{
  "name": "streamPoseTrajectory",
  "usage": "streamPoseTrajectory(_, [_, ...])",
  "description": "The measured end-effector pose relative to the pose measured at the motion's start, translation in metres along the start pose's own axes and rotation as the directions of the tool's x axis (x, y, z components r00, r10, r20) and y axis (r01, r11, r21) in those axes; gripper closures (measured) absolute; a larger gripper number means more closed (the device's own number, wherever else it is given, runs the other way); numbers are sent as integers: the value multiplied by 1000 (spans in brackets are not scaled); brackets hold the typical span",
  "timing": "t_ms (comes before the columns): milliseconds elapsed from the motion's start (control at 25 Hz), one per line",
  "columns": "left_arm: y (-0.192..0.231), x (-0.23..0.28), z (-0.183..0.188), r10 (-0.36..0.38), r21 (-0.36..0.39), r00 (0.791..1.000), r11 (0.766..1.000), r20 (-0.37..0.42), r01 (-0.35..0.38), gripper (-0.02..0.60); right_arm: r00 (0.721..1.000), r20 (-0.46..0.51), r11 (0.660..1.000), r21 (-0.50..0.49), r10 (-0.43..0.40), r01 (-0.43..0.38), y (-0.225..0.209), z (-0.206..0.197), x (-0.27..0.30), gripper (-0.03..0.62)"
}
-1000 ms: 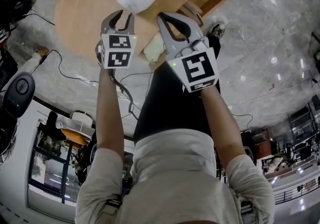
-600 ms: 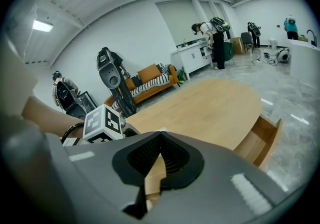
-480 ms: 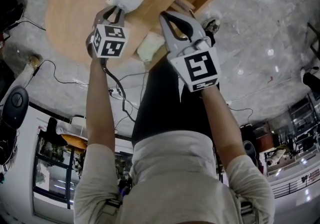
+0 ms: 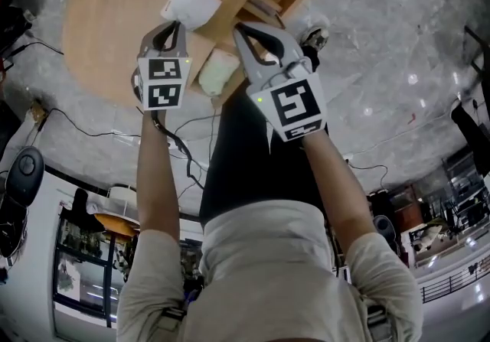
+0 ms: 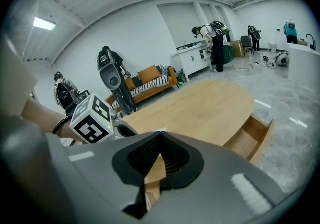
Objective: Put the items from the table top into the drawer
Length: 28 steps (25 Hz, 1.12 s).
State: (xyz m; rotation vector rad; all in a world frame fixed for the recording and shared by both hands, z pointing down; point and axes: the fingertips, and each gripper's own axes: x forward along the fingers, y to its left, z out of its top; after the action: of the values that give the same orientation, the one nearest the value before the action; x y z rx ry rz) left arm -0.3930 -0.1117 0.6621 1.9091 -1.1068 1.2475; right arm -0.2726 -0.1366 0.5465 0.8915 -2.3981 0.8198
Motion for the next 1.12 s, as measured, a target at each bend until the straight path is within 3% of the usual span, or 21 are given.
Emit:
streamPoseTrajectory(240, [-46,-4,26,-33,-37,999,999,39,34,551,999,7,999,21,-40,40,-29,-7,-30,586])
streamPoseTrajectory(720, [-126,14,81,-89,-8,994,996,60,89,551,994,27,991,77,-109,107,-93,-22,-89,586])
streamPoseTrajectory(1120, [-168,30,108,-107,-65,992,992,61,111,551,993,28,991,74,-117,115,-136,-27,-125,586])
